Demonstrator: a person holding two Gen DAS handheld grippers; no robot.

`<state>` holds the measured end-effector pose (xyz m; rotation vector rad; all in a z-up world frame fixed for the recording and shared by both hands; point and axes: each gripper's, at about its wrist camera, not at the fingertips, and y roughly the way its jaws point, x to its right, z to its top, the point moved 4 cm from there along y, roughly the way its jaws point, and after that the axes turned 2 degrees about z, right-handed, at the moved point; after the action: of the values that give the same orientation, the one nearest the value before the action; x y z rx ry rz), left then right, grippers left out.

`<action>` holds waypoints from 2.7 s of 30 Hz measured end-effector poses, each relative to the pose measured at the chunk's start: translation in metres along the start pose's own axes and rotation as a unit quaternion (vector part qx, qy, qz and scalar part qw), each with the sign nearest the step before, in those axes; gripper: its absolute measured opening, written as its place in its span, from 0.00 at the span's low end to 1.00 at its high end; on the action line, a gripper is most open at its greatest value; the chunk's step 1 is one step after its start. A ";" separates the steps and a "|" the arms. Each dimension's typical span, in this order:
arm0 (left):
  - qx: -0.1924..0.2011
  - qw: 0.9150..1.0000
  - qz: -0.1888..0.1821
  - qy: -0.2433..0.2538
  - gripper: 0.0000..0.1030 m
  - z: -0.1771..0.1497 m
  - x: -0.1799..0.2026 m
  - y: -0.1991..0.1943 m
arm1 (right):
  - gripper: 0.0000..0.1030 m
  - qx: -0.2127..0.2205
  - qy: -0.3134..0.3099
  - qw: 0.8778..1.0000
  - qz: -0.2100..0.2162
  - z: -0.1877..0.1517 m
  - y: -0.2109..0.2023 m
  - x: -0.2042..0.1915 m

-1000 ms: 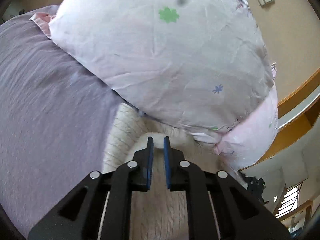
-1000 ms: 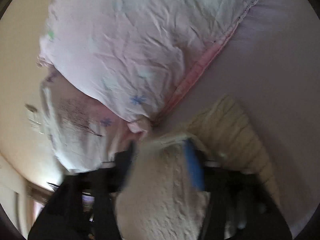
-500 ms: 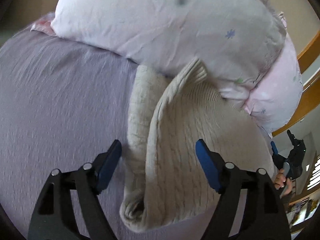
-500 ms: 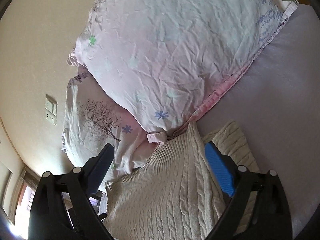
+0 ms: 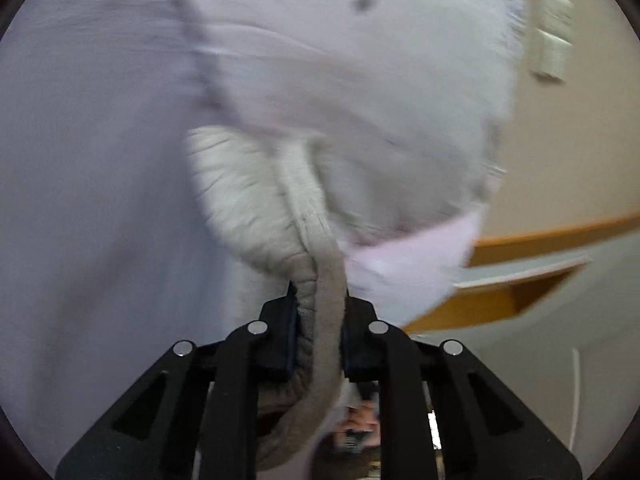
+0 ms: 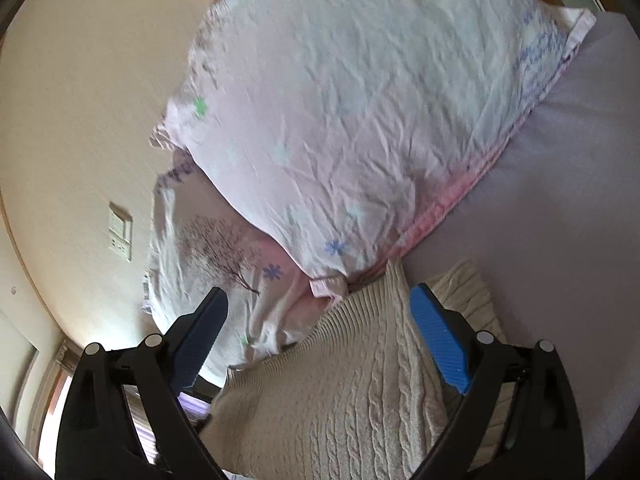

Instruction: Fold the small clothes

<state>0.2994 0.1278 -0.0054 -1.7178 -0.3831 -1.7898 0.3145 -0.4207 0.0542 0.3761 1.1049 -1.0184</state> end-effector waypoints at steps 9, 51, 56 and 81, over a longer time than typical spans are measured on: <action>-0.159 0.980 -0.090 0.079 0.18 -0.103 0.117 0.195 | 0.92 0.040 -0.041 0.998 -0.038 0.028 -0.033 0.004; -0.090 0.902 0.270 0.324 0.49 -0.114 0.057 0.070 | 0.68 -0.292 -0.170 0.937 -0.095 -0.125 0.064 -0.027; -0.002 0.891 0.285 0.353 0.69 -0.106 0.066 0.018 | 0.83 -0.177 -0.184 0.957 -0.136 -0.092 0.029 -0.038; -0.015 0.865 0.204 0.459 0.89 -0.166 0.117 0.038 | 0.37 -0.146 -0.307 0.934 -0.110 -0.121 -0.002 -0.097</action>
<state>0.1958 -0.0276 0.0825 -0.7028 0.3929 -2.0234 0.2376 -0.2894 0.0847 -0.3054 0.7145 -1.0468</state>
